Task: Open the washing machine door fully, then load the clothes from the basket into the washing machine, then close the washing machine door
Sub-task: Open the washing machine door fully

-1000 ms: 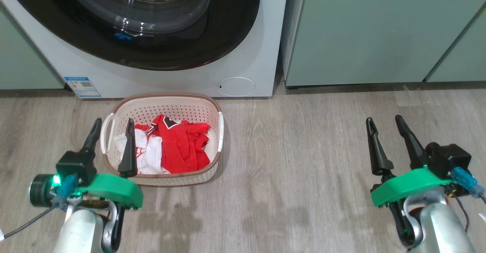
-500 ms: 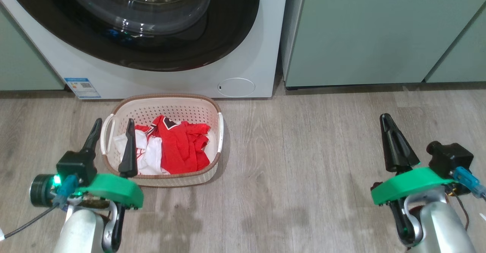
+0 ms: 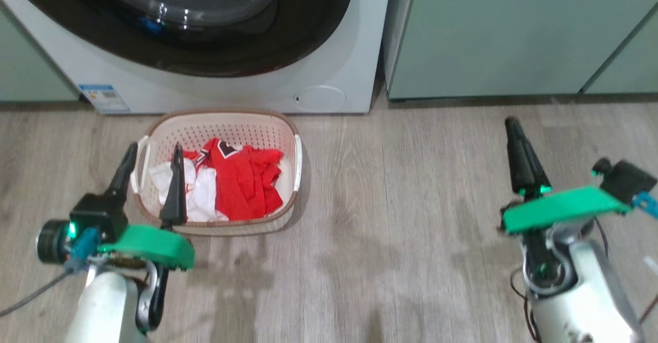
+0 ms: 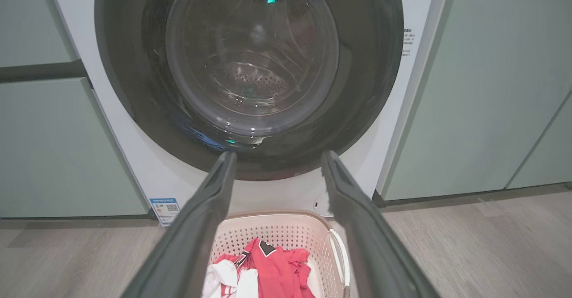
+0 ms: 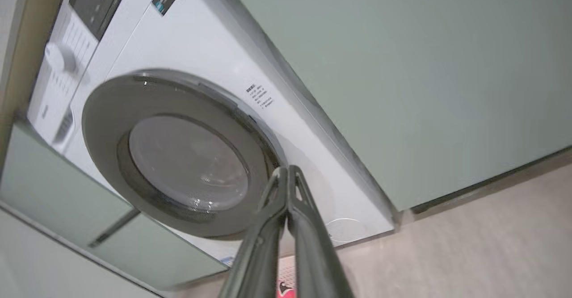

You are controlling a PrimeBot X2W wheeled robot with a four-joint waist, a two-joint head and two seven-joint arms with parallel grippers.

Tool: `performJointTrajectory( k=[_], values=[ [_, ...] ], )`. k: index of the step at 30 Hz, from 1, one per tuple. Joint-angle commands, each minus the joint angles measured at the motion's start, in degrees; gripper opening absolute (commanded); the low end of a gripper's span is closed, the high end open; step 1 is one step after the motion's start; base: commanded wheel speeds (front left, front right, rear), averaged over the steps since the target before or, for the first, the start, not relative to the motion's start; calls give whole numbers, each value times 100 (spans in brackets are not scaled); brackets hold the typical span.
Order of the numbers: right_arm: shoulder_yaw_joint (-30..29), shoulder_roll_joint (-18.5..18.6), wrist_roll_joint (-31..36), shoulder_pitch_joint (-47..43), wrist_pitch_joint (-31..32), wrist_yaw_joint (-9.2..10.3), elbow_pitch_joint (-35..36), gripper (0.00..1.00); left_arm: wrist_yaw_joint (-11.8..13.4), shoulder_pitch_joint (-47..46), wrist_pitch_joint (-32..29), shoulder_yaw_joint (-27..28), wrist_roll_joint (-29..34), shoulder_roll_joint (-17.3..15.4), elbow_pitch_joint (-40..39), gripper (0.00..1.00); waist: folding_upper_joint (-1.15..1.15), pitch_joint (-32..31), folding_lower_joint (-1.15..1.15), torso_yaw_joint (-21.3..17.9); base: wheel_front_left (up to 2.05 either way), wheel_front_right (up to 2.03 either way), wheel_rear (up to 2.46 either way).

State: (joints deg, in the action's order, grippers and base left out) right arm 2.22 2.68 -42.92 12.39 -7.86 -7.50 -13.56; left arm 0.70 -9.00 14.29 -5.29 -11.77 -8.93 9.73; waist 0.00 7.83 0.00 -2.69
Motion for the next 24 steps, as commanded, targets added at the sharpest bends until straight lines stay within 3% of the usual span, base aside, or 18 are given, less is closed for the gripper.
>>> performJointTrajectory(
  k=[1,8,18,24],
  values=[
    [136,20,-1078,592,157,1,-6,0,-15,-428,71,243,-37,-84,-350,100,0,284,0,70,0,0,0],
    [-70,20,-3331,1716,660,1,-690,0,-89,-724,71,235,-71,-27,-654,100,0,892,0,310,0,0,0],
    [-490,23,-4573,3504,1459,1,-1826,0,-234,-1223,71,230,-83,115,-909,100,0,1734,0,692,0,0,0],
    [-521,130,-4821,4575,1889,1,-2620,0,-364,-1551,71,223,-69,251,-948,100,0,2155,0,967,0,0,0]
  ],
)
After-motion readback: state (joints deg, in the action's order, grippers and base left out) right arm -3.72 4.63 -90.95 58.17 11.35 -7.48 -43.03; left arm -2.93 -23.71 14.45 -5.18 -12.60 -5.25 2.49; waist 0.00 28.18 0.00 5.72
